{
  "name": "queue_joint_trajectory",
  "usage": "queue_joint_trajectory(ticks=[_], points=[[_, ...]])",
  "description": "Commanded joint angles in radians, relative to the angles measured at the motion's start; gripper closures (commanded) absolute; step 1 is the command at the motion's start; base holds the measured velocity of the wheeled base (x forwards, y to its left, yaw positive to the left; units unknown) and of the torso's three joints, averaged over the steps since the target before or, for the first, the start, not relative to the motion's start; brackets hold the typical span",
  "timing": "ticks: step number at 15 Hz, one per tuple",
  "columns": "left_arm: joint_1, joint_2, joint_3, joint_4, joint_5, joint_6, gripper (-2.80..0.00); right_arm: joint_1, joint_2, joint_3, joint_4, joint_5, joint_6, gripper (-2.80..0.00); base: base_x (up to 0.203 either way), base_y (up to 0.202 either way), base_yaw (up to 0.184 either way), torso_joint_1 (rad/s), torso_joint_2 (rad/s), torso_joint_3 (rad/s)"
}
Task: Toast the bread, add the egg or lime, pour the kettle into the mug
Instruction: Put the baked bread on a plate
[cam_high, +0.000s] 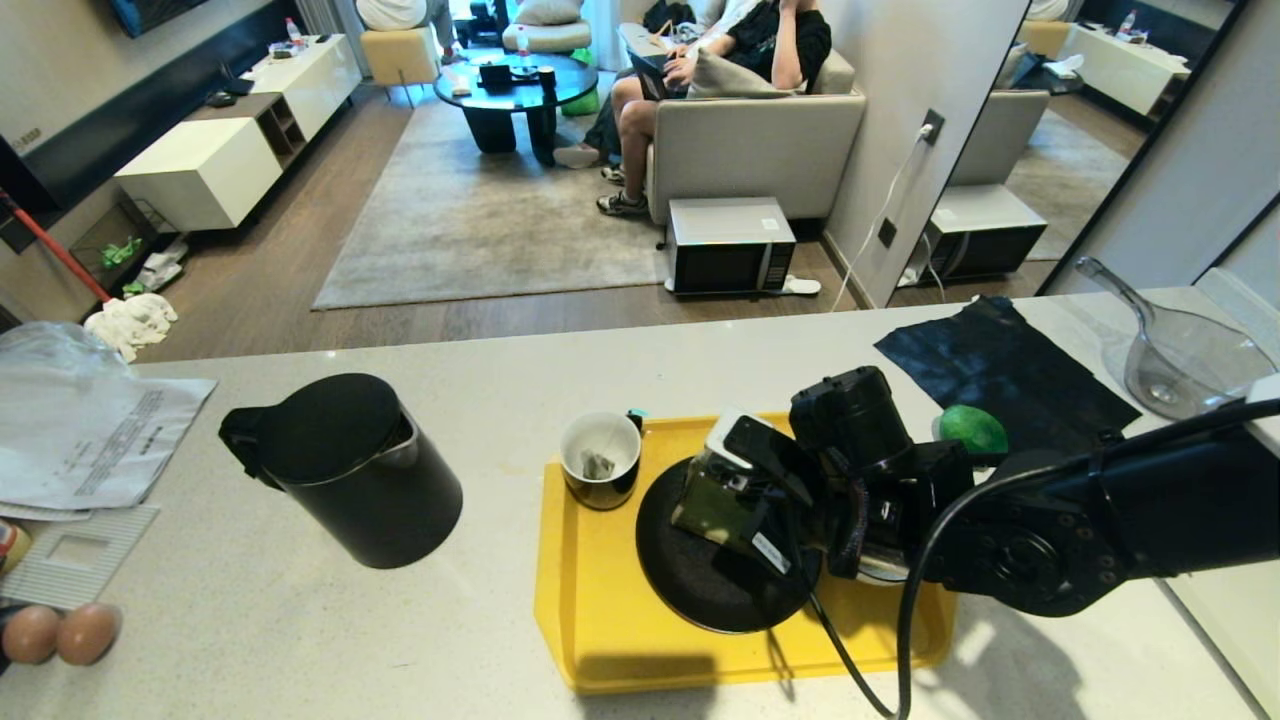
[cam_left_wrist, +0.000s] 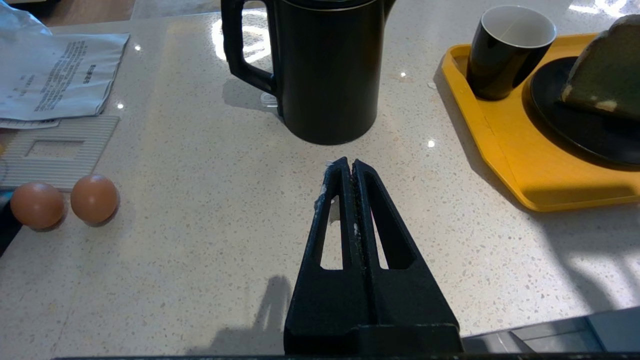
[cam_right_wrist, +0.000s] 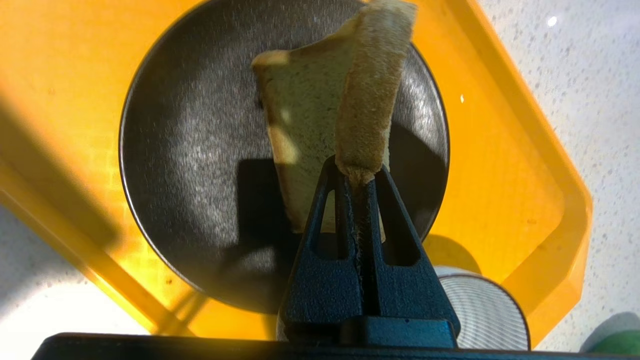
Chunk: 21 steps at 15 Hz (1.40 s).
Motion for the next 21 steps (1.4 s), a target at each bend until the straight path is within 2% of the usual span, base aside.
queue_joint_trajectory(ticks=[1,21], points=[[0.0,-0.001,0.017,-0.001,0.0,0.0,0.0,-0.006,-0.006,0.014,-0.003,-0.001,-0.003,0.0,0.0,0.0,0.0,0.0,0.0,0.0],[0.0,-0.001,0.017,-0.001,0.0,0.0,0.0,0.02,0.068,0.003,-0.015,0.016,-0.066,0.0,0.0,0.0,0.0,0.0,0.0,0.0]])
